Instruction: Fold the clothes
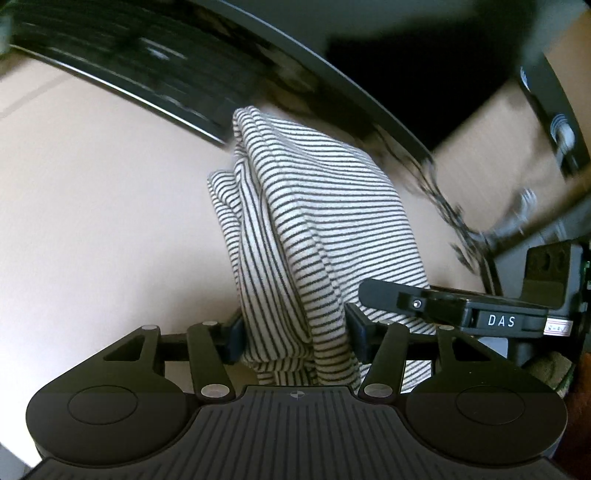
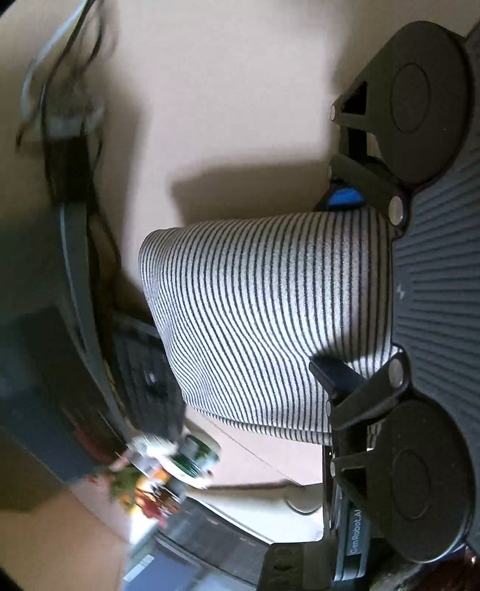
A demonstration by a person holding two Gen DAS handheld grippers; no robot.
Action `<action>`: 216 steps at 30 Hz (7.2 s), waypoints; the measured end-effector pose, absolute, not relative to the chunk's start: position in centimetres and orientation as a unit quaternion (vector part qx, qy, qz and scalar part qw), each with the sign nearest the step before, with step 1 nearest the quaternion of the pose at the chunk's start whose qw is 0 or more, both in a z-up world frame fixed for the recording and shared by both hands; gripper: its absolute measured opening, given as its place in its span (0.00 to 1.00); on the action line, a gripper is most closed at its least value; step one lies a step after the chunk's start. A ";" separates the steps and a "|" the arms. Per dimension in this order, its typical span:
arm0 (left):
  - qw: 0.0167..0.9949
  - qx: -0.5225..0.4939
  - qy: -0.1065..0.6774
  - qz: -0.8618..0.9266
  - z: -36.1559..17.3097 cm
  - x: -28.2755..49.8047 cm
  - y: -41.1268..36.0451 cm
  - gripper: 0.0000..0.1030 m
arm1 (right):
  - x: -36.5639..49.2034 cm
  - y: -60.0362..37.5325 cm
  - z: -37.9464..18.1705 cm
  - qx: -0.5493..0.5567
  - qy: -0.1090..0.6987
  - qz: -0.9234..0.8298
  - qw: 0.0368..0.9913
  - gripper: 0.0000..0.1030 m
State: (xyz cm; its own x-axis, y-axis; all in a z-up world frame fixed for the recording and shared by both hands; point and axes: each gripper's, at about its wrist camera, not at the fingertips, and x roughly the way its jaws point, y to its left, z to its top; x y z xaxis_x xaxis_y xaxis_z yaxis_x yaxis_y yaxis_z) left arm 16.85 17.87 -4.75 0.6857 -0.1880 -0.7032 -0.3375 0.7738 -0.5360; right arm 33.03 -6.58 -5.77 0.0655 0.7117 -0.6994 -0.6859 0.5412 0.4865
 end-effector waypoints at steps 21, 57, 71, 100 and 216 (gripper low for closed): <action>0.902 -0.273 0.331 0.051 0.0 22.3 23.0 0.55 | 30.4 -3.7 -3.3 -0.117 0.397 0.502 0.760 1.00; 0.895 -0.348 0.271 0.066 -2.0 19.0 24.9 0.61 | 23.7 -2.6 -2.3 -0.267 0.258 0.540 0.755 1.00; 0.877 -0.364 0.313 -0.001 -3.2 14.2 19.8 0.56 | 28.7 -7.8 -3.3 -0.001 0.437 0.420 0.795 0.63; 0.877 -0.242 0.305 0.280 -1.3 9.3 2.9 0.94 | 28.3 -14.3 -4.6 -0.157 0.323 0.475 0.803 1.00; 0.844 -0.221 0.276 0.403 -1.2 8.0 -4.8 1.00 | 29.5 -16.9 -7.4 -0.177 0.291 0.498 0.798 1.00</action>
